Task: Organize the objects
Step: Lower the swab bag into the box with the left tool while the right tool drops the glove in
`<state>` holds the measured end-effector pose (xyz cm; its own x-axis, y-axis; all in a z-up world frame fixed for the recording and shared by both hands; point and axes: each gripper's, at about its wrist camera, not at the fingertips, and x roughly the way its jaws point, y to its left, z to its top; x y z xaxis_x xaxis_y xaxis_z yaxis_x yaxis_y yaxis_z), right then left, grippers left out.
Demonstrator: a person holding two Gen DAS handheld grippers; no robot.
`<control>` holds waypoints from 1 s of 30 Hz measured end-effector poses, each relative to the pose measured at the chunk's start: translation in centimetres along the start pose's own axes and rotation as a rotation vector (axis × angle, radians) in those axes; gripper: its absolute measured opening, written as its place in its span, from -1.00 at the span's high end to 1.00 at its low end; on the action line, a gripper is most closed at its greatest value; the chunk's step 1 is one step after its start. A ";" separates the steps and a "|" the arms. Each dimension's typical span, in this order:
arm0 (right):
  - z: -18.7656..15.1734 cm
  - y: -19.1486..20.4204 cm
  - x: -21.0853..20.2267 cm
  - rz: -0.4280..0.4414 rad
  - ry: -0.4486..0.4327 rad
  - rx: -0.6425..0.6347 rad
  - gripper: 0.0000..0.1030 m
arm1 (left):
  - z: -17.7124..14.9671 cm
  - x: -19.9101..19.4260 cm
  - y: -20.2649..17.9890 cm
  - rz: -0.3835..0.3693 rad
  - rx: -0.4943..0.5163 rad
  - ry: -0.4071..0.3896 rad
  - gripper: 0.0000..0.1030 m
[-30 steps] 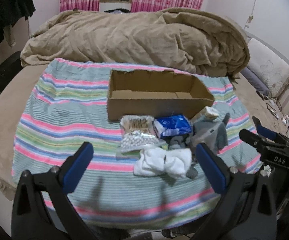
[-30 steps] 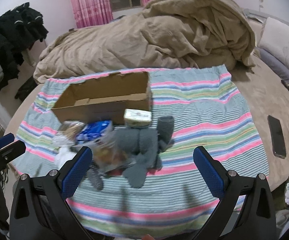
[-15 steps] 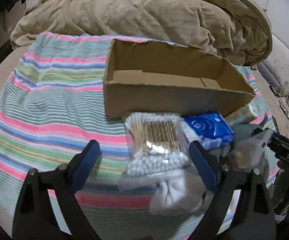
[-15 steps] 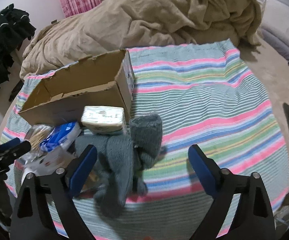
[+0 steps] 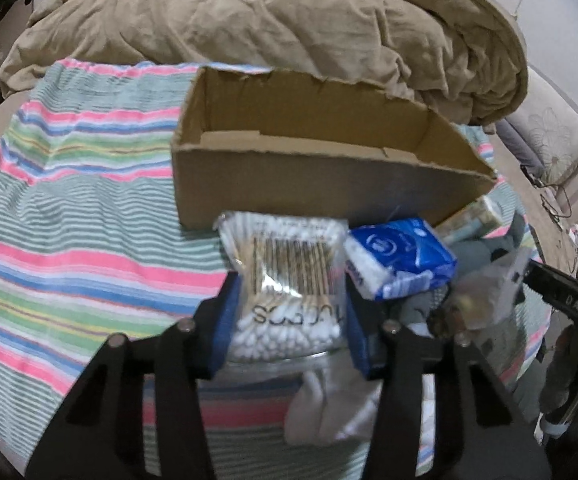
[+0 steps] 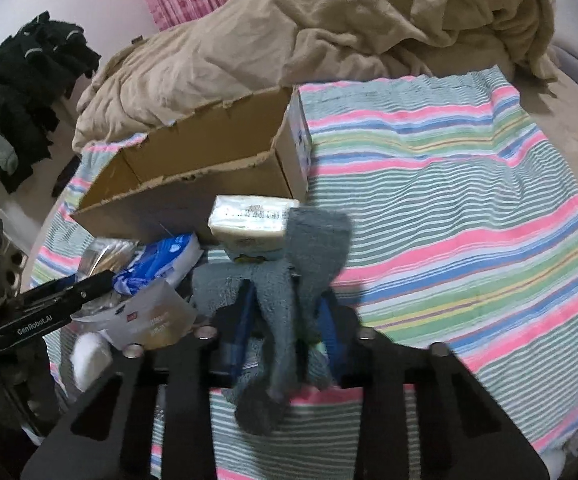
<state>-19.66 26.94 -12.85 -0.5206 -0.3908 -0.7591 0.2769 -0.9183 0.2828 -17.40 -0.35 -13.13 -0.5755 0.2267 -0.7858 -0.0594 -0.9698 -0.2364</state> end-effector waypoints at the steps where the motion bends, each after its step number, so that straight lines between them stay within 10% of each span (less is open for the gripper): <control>1: 0.0 0.0 -0.4 -0.006 -0.009 -0.003 0.49 | 0.0 -0.3 0.0 0.000 0.000 -0.005 0.08; 30: 6.2 5.0 -13.0 0.001 -0.337 -0.138 0.54 | 5.0 -12.1 -3.7 -0.051 0.061 -0.223 0.09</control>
<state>-16.50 27.03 2.09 -0.7511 -0.4114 -0.5164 0.3715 -0.9099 0.1845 -14.27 0.06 0.13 -0.7361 0.2565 -0.6264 -0.1377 -0.9628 -0.2324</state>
